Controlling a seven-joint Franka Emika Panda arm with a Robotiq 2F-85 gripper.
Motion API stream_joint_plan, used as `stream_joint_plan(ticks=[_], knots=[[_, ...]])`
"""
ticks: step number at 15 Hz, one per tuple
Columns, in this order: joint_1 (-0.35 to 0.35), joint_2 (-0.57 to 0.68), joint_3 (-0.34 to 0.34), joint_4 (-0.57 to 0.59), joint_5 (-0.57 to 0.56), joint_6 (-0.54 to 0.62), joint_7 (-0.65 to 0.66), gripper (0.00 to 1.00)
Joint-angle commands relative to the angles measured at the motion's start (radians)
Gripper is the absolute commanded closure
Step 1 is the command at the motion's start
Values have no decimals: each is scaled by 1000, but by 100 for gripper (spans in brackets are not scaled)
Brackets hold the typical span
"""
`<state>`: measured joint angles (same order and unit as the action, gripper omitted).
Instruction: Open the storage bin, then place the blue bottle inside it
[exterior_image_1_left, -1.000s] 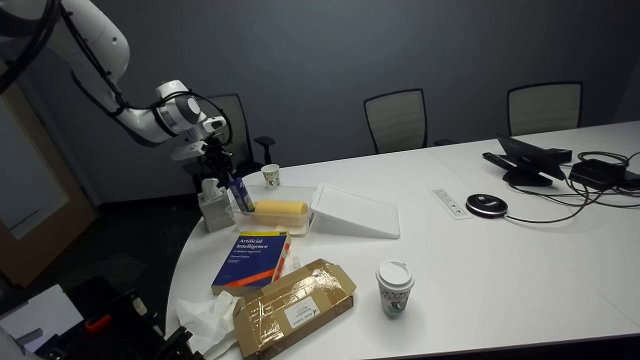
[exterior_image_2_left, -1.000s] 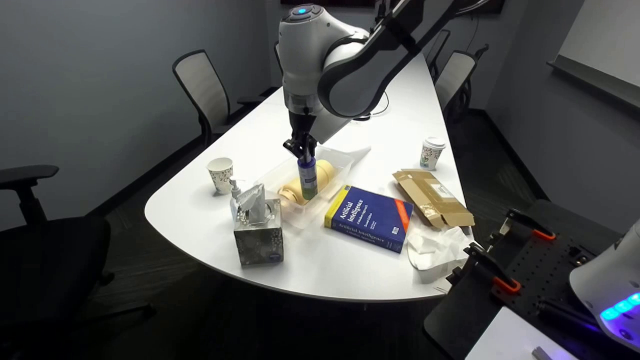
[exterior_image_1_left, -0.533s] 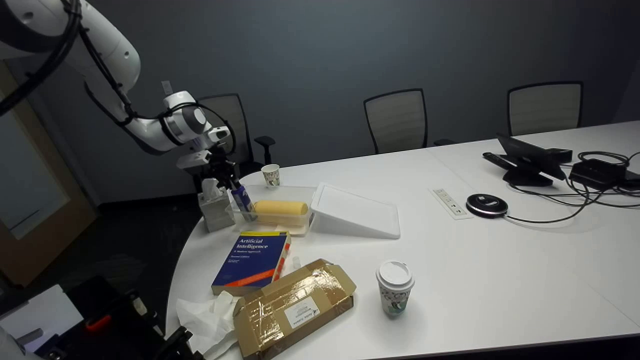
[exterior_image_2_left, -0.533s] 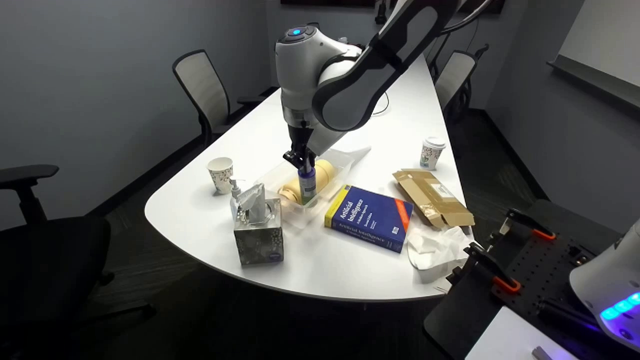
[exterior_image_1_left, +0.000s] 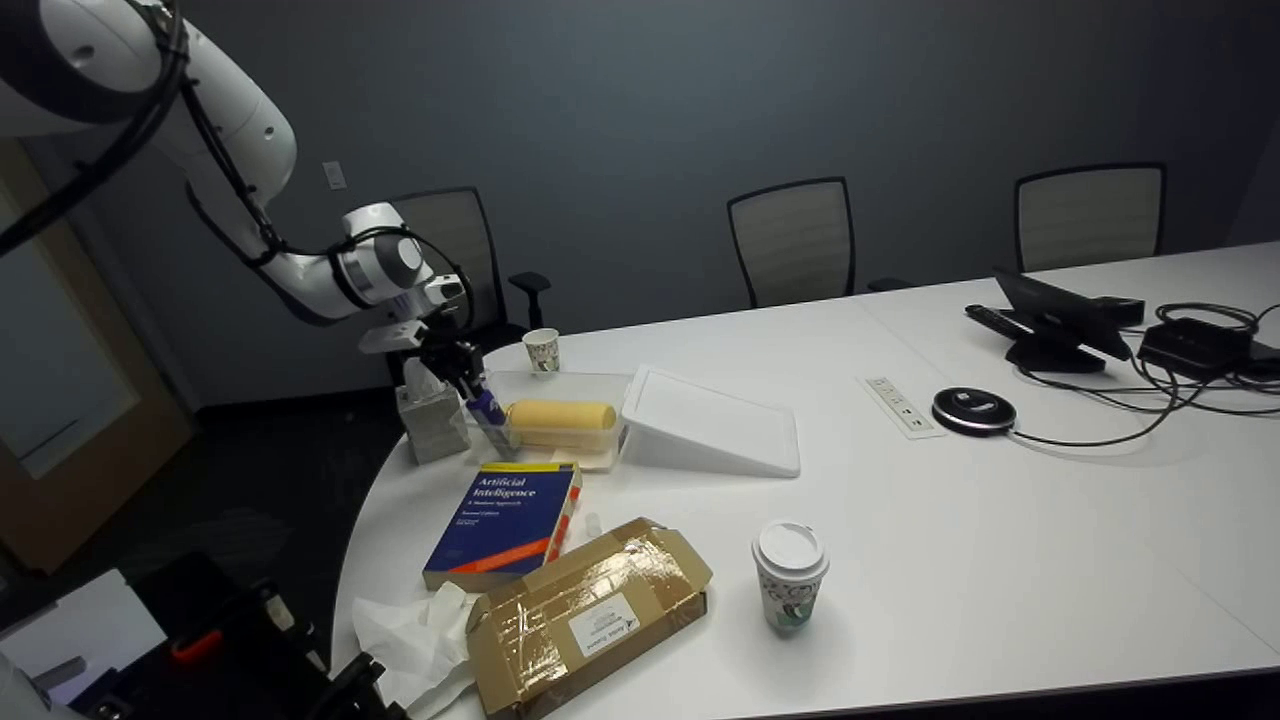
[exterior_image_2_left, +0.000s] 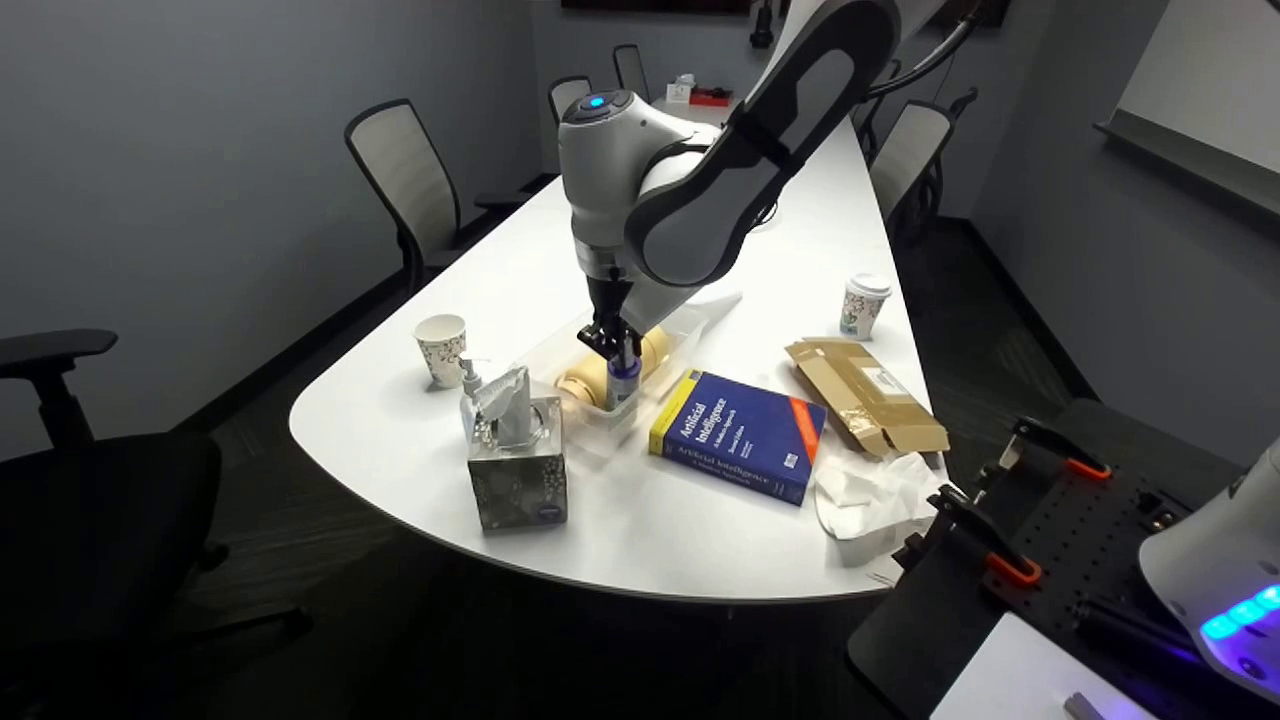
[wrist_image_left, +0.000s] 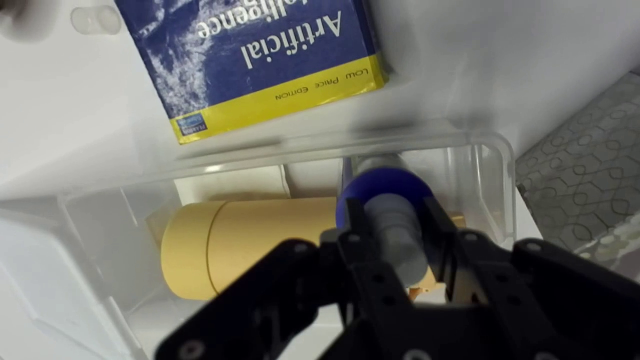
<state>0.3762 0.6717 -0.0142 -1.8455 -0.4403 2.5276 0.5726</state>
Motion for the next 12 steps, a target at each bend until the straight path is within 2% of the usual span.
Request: stream_joint_plan(ticks=[1, 7, 8, 9, 12], knots=[[19, 16, -26, 31, 37, -23, -30, 92], [14, 71, -36, 132, 72, -93, -41, 92], [10, 82, -34, 152, 80, -108, -46, 62], [7, 91, -35, 170, 87, -122, -49, 42], [3, 108, -37, 210, 107, -156, -68, 21]])
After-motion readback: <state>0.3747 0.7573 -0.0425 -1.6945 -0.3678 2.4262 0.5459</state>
